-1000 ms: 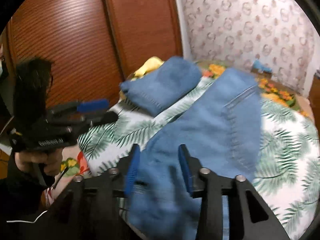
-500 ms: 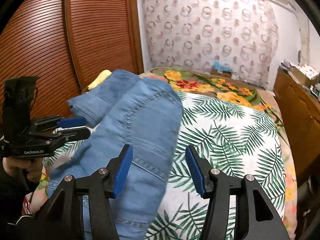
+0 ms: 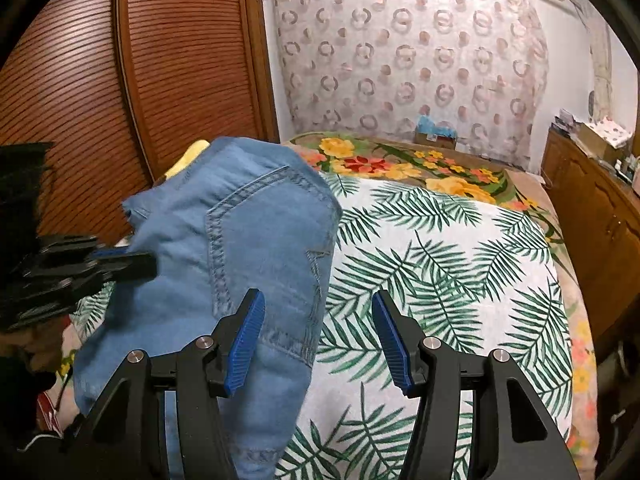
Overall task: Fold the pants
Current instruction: 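Grasp the folded jeans bundle with both grippers at its edges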
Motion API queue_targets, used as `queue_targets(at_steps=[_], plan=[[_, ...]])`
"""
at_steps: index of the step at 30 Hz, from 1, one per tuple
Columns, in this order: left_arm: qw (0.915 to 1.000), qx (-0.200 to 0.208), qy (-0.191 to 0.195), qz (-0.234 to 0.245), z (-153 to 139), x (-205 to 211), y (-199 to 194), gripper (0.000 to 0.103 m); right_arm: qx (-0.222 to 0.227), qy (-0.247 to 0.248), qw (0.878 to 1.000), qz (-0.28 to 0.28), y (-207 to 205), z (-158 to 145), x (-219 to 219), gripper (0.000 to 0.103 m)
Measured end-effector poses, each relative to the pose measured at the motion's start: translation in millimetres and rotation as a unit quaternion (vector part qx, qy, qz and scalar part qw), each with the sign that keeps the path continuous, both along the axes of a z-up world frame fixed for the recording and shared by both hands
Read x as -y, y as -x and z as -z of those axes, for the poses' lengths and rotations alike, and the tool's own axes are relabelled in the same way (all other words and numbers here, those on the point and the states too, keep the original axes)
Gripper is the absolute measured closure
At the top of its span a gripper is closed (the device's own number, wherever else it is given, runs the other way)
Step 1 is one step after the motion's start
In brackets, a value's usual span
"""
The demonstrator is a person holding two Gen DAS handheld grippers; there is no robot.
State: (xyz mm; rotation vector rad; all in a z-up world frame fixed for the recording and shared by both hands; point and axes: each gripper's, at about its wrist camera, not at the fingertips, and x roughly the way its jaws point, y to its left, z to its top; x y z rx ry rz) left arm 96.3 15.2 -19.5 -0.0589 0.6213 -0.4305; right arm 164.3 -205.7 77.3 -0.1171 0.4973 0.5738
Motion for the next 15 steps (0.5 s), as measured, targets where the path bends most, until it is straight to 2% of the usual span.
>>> queue_targets(at_steps=[3,5,9,15], plan=[[0.9998,0.016,0.011,-0.007,-11.3,-2.3,23.2,0.098,0.007,-0.006,1.000,-0.005,2.5,0.8,-0.7,0.045],[0.9996,0.018,0.013,-0.015,-9.1,-6.4,32.0,0.098,0.009,-0.011,1.000,-0.011,2.6,2.1,-2.2,0.045],[0.9983,-0.022,-0.003,-0.053,25.0,-24.2,32.1,0.098,0.013,-0.017,0.999,-0.031,4.0,4.1,-12.5,0.045],[0.9940,-0.074,0.003,-0.080,68.6,-43.1,22.4,0.098,-0.008,0.011,0.999,-0.046,-18.3,24.6,-43.0,0.038]])
